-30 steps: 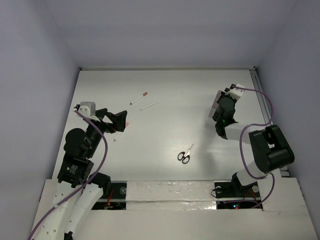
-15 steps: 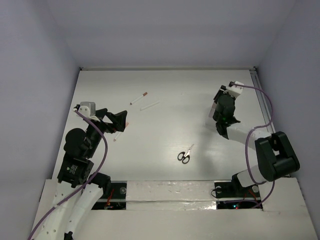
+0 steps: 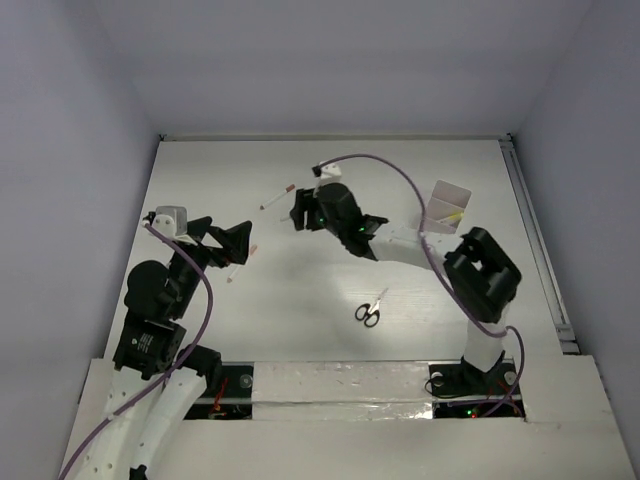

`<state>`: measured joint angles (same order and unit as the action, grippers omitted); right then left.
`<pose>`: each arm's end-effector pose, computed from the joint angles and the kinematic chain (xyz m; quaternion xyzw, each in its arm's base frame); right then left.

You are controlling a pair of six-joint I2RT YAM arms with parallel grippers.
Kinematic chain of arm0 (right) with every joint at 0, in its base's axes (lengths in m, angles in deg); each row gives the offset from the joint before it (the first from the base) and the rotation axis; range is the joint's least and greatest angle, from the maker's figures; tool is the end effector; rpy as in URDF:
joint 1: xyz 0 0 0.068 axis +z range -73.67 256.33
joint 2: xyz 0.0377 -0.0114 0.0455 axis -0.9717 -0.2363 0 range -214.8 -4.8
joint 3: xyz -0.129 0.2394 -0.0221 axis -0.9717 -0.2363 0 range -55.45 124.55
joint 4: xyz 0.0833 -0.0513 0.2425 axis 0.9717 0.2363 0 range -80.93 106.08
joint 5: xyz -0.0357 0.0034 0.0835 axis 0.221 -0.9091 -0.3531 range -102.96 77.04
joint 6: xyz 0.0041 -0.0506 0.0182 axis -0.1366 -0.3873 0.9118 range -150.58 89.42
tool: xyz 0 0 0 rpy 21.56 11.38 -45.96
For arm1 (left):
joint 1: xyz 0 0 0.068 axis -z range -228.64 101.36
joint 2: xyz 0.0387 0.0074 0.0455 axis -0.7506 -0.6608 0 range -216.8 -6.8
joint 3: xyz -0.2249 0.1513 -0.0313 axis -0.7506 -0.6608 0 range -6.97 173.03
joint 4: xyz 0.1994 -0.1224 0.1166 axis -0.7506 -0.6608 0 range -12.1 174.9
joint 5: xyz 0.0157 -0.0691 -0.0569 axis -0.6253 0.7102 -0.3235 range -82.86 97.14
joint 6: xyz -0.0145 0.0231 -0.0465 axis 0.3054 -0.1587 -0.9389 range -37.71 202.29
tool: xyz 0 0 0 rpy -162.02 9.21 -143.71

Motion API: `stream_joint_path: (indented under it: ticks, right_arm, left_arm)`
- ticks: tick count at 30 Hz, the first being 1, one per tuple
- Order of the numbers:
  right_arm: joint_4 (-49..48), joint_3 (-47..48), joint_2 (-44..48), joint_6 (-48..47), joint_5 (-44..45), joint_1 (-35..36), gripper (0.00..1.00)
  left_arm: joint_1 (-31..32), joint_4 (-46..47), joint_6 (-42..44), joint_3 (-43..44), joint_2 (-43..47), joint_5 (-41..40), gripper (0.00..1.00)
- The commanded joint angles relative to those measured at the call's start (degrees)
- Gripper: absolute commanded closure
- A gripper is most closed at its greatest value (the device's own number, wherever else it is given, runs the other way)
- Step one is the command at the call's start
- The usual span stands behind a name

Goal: Sort the stationery into containers
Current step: Pick up the pen from the center of the board.

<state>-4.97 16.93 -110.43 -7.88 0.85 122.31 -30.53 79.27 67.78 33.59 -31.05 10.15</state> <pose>0.3059 0.3044 0.2478 -0.0951 0.8067 0.2434 0.5301 0.0993 -0.0345 0.3686 0.0403 0.6370 -0.2321 0.7339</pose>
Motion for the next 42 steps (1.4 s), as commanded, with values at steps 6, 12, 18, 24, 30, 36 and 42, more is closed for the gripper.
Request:
stream_joint_path:
  ticks: [6, 12, 18, 24, 30, 36, 42]
  right_arm:
    - [11.0, 18.3, -16.9, 5.7, -7.7, 9.7, 0.25]
    - [16.1, 27.1, -25.8, 5.8, -6.5, 11.8, 0.24]
    - [20.3, 35.1, -32.5, 5.4, -4.7, 12.4, 0.24]
    - [25.0, 40.8, -36.7, 2.8, -3.3, 14.1, 0.34]
    - [28.6, 39.6, -37.3, 0.3, -0.2, 16.0, 0.38]
    - [30.2, 38.1, -35.9, -0.5, 4.0, 16.0, 0.21]
    - [32.1, 36.8, -32.6, 0.8, 4.7, 16.0, 0.23]
  left_arm:
    - [0.2, 3.2, -0.4, 1.7, 1.4, 0.4, 0.01]
    - [0.2, 3.1, -0.5, 1.6, 2.0, 0.6, 0.01]
    - [0.7, 3.0, -0.5, 1.6, 2.1, 0.7, 0.01]
    - [0.7, 2.9, -0.5, 1.6, 2.2, 0.9, 0.01]
    - [0.7, 2.9, -0.5, 1.6, 2.3, 0.9, 0.01]
    - [0.7, 3.0, -0.6, 1.6, 2.4, 0.9, 0.01]
    - [0.7, 3.0, -0.5, 1.5, 2.4, 1.0, 0.01]
